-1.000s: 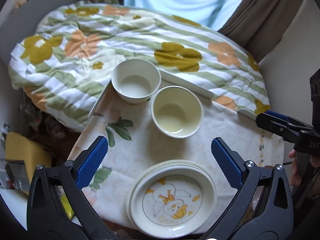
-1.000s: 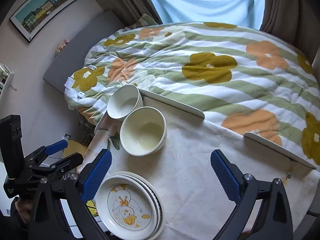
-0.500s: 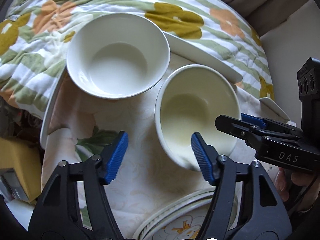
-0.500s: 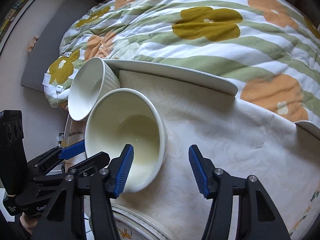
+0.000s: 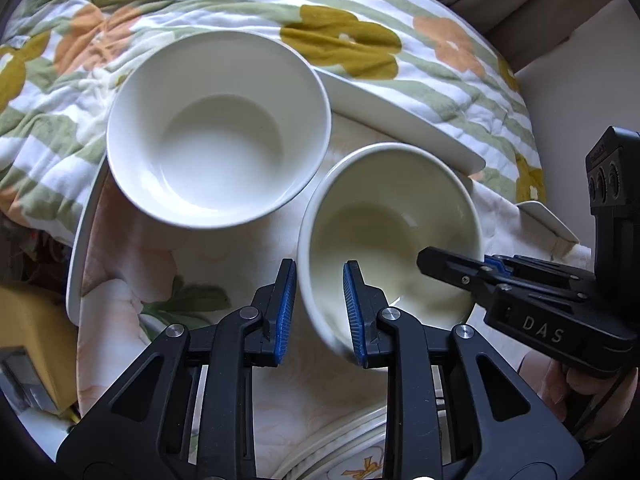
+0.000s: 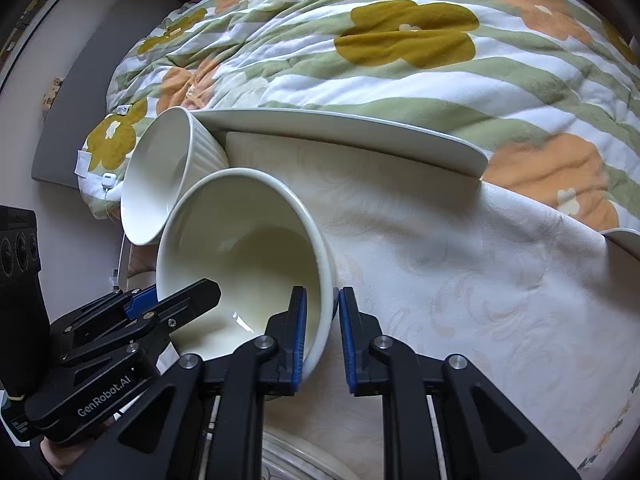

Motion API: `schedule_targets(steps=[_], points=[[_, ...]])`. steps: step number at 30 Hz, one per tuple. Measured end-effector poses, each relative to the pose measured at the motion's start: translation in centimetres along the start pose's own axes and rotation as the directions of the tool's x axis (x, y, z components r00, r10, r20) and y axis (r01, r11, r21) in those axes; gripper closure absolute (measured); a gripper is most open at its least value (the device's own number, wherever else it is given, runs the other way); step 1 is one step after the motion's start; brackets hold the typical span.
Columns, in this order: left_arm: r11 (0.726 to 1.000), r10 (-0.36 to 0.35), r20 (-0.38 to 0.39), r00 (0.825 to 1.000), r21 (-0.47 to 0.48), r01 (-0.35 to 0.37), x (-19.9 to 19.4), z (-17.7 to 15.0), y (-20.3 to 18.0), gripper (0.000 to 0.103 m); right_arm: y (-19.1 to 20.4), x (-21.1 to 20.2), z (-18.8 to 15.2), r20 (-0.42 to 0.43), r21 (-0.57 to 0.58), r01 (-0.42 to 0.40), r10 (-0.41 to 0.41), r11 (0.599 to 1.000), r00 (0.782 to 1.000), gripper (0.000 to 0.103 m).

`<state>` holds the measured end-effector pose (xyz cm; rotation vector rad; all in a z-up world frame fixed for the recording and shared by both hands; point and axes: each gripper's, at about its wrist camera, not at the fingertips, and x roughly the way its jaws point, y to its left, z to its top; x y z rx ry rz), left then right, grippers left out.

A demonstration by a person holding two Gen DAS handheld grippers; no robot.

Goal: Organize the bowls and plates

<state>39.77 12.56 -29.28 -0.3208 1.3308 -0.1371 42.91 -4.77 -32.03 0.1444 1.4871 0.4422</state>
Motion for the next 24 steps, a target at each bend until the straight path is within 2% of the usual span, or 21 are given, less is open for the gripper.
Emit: schedule_targets(steps=[5, 9, 16, 24], points=[[0.999, 0.032, 0.011, 0.999, 0.015, -0.032, 0.0, 0.0, -0.3, 0.085, 0.2, -0.1, -0.1, 0.001, 0.000, 0.002, -0.002, 1.000, 1.000, 0.088], [1.000, 0.031, 0.013, 0.999, 0.003, -0.031, -0.1, -0.1, 0.1, 0.089, 0.2, -0.1, -0.1, 0.001, 0.001, -0.003, 0.003, 1.000, 1.000, 0.088], [0.998, 0.055, 0.022, 0.998, 0.010, -0.055, -0.4, -0.2, 0.0, 0.090, 0.5, -0.4, -0.2, 0.010, -0.007, -0.013, 0.013, 1.000, 1.000, 0.088], [0.998, 0.049, 0.053, 0.997, 0.044, -0.051, -2.1, -0.1, -1.7, 0.090, -0.3, -1.8, -0.6, 0.036, 0.006, -0.014, 0.013, 1.000, 0.999, 0.089]])
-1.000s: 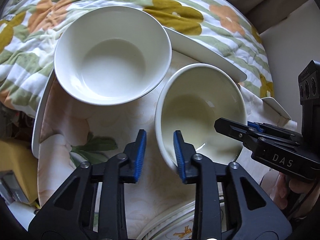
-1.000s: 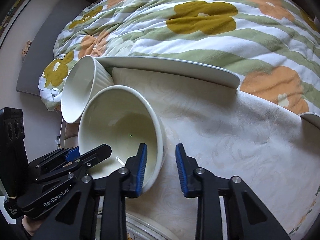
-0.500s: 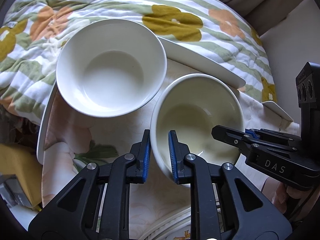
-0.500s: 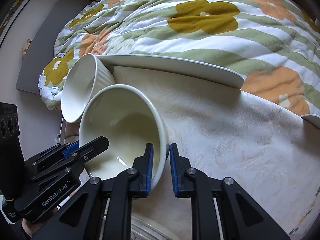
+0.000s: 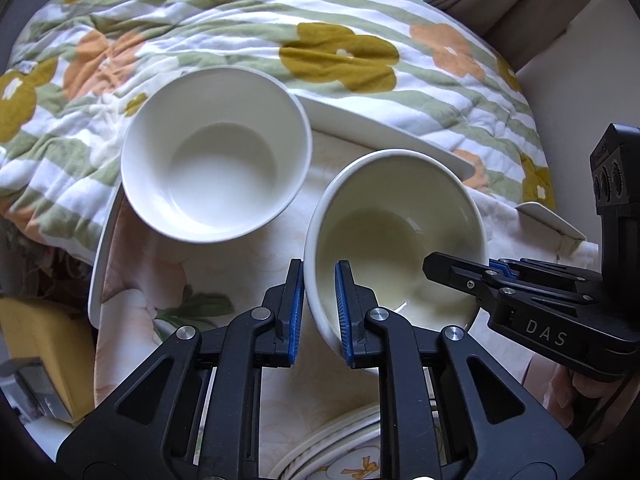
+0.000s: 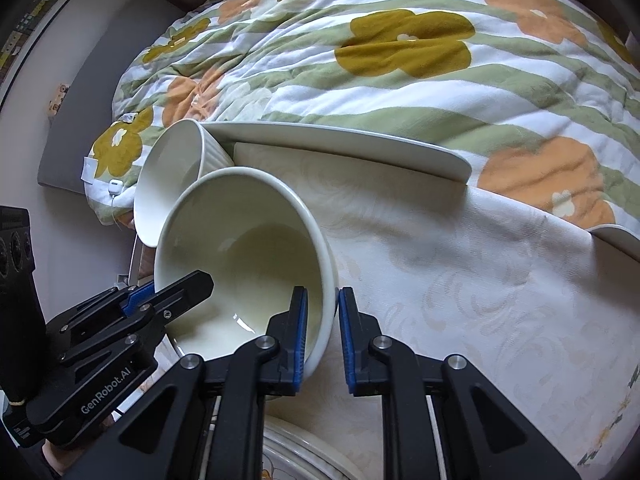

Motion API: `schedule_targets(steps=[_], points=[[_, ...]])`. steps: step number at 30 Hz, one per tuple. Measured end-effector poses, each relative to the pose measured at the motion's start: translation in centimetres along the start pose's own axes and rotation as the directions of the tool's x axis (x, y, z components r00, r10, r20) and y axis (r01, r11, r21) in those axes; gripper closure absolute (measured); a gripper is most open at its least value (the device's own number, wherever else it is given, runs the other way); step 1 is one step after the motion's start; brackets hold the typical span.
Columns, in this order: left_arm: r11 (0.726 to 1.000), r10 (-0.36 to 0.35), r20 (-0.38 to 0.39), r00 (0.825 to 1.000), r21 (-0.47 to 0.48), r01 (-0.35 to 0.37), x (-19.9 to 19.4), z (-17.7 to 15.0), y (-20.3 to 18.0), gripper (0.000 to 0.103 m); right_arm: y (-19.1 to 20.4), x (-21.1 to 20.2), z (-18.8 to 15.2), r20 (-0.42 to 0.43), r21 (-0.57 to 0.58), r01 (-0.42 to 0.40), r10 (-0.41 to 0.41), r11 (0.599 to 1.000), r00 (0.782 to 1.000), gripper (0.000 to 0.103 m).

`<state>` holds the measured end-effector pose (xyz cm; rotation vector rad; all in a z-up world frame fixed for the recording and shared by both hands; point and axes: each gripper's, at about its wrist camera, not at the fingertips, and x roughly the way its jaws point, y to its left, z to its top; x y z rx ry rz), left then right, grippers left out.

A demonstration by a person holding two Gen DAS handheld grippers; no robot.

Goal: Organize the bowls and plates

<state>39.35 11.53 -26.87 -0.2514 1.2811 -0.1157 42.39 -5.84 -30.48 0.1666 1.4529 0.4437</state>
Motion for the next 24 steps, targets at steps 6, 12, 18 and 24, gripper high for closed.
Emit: schedule_targets(steps=[6, 12, 18, 24], points=[[0.998, -0.028, 0.029, 0.999, 0.048, 0.027, -1.9, 0.2, -3.4, 0.090, -1.2, -3.4, -0.8, 0.048, 0.025, 0.019, -0.020, 1.000, 0.999, 0.089], [0.993, -0.051, 0.068, 0.996, 0.111, 0.043, -4.5, -0.8, -8.7, 0.090, -3.6, -8.8, -2.7, 0.118, 0.056, 0.017, -0.023, 0.998, 0.993, 0.089], [0.990, -0.083, 0.107, 0.991, 0.121, 0.070, -7.3, -3.7, -14.8, 0.090, -7.0, -14.4, -6.2, 0.177, 0.065, 0.004, -0.015, 0.998, 0.984, 0.089], [0.984, -0.107, 0.136, 0.985, 0.157, 0.085, -8.7, -8.3, -21.9, 0.089, -11.8, -19.4, -11.6, 0.217, 0.069, 0.018, -0.033, 0.997, 0.976, 0.089]])
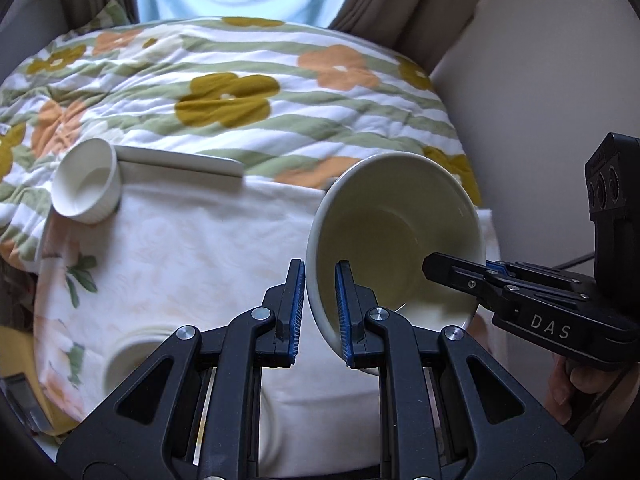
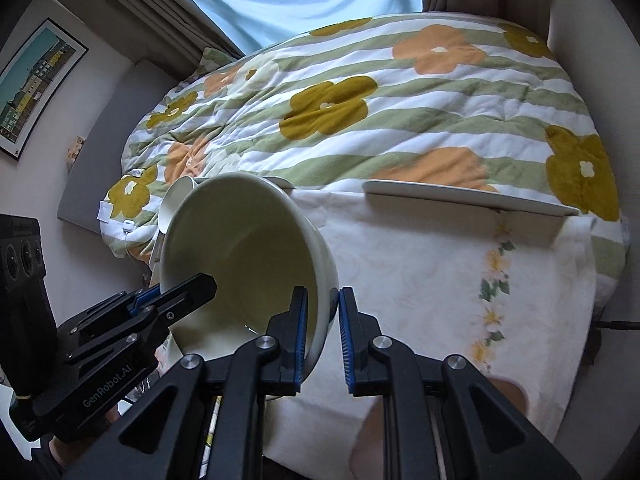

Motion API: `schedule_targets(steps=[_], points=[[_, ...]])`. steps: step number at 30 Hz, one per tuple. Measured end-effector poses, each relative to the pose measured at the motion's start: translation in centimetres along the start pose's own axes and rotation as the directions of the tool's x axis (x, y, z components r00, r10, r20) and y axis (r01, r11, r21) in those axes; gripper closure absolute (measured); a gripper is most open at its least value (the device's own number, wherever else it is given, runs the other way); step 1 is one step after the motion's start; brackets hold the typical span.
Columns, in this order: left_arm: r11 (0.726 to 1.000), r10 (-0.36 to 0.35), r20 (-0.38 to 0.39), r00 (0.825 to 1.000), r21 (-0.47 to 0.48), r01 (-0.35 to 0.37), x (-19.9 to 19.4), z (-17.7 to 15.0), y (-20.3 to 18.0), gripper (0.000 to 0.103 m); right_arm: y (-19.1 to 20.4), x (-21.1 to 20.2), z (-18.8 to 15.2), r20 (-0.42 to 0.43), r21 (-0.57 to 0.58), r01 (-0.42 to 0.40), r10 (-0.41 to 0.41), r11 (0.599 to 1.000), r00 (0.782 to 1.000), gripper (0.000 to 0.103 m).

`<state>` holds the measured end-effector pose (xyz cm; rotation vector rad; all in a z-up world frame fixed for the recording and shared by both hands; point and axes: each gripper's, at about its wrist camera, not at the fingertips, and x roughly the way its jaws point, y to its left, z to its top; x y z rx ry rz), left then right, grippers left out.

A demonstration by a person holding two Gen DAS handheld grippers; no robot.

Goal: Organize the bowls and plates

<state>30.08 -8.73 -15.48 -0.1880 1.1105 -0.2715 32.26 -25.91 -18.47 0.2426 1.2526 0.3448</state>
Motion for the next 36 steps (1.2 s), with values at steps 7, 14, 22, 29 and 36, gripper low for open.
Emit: schedule_targets(steps=[7, 14, 22, 29, 36], points=[[0.998, -0.042, -0.058, 0.997, 0.040, 0.044, 1.9, -5.2, -8.6, 0.089, -6.7, -4.1, -5.2, -0.004, 0.044, 0.051, -0.051, 0.998, 0.999, 0.089], [0.992, -0.021, -0.166, 0.986, 0.118, 0.041, 4.5, -8.4, -12.8, 0.090, -11.0, -4.5, -9.2, -0.052, 0.122, 0.063, -0.057, 0.990, 0.997, 0.089], [0.980, 0.055, -0.265, 0.963, 0.200, -0.001, 7.4, -10.2, -12.4, 0.089, -12.3, -1.4, -12.0, -0.117, 0.169, 0.066, -0.047, 0.983, 0.992, 0.089], [0.960, 0.110, -0.319, 0.941, 0.279, -0.018, 10.1, -10.7, -12.0, 0.090, -12.0, 1.0, -13.1, -0.159, 0.169, 0.121, -0.094, 0.978, 0.983, 0.089], [0.939, 0.148, -0.331, 0.932, 0.344, -0.027, 11.7, -11.0, -12.5, 0.089, -12.4, 1.5, -13.9, -0.168, 0.201, 0.162, -0.129, 0.966, 0.977, 0.089]])
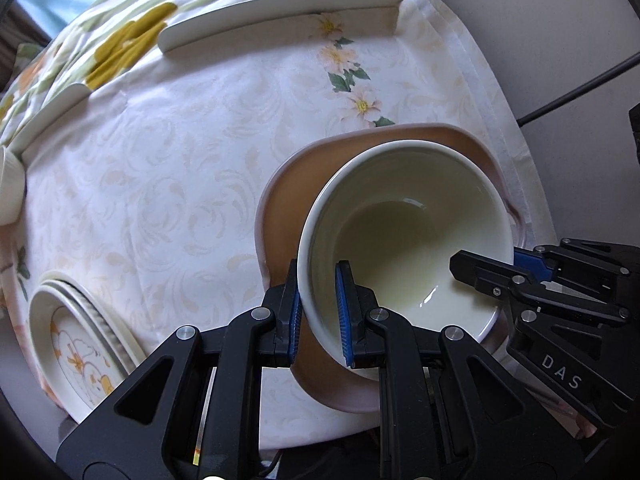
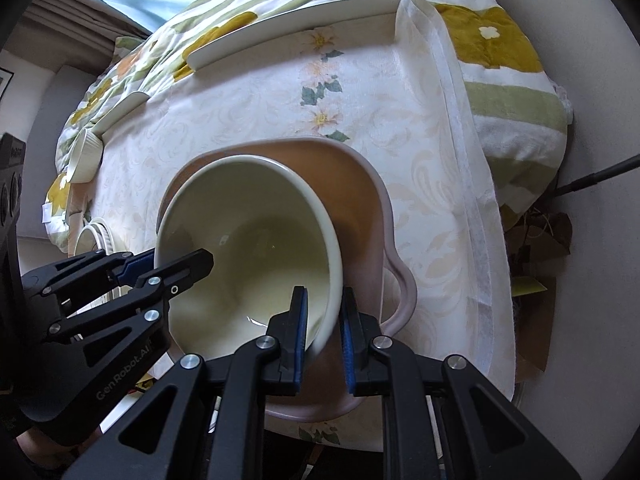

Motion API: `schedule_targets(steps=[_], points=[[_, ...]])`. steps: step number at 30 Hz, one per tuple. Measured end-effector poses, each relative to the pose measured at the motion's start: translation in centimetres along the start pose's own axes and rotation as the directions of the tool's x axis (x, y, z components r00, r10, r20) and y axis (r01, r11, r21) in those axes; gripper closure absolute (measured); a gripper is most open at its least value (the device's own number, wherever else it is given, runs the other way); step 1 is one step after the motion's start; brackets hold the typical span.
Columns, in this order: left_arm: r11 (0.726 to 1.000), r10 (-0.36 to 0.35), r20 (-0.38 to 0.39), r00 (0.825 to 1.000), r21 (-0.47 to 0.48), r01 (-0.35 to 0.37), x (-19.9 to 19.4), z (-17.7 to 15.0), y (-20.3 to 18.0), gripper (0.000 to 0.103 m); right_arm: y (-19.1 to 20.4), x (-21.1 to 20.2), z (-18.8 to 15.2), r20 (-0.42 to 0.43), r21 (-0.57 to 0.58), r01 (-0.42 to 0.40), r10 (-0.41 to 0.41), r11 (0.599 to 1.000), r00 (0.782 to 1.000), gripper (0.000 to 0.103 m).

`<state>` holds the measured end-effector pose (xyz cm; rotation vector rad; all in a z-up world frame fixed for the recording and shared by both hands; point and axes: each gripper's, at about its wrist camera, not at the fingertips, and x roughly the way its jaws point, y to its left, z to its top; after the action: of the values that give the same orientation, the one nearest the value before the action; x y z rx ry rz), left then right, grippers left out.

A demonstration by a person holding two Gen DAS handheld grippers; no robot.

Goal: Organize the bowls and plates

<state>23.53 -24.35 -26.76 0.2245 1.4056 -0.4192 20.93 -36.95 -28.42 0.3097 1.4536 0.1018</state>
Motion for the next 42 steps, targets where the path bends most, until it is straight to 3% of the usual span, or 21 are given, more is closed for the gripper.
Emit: schedule_targets(steps=[16, 25, 40, 42], points=[[0.993, 0.085, 0.014, 0.996, 0.085, -0.086, 0.1, 0.1, -1.4, 0.089, 0.5, 0.7, 0.0, -0.032, 0.013, 0.038, -0.038, 0.999, 0.999, 0.089], [0.998, 0.042, -0.005, 0.999, 0.043, -0.041, -0.3, 0.2, -0.6, 0.089, 1.0, -0.3, 0.0, -0.024, -0.015, 0.051, -0.052, 0.999, 0.998, 0.089], [0.997, 0.049, 0.073, 0.996, 0.061, -0.054, -2.8, -0.2, -1.0, 0.088, 0.0, -3.5, -1.0, 0.055, -0.047, -0.006, 0.008, 0.999, 0.998, 0.088], [0.997, 0.039, 0.079, 0.996, 0.059, -0.044, -2.9, -0.4, -1.1, 0.084, 0.0, -3.8, -1.1, 0.062, -0.051, -0.012, 0.015, 0.999, 0.998, 0.088]])
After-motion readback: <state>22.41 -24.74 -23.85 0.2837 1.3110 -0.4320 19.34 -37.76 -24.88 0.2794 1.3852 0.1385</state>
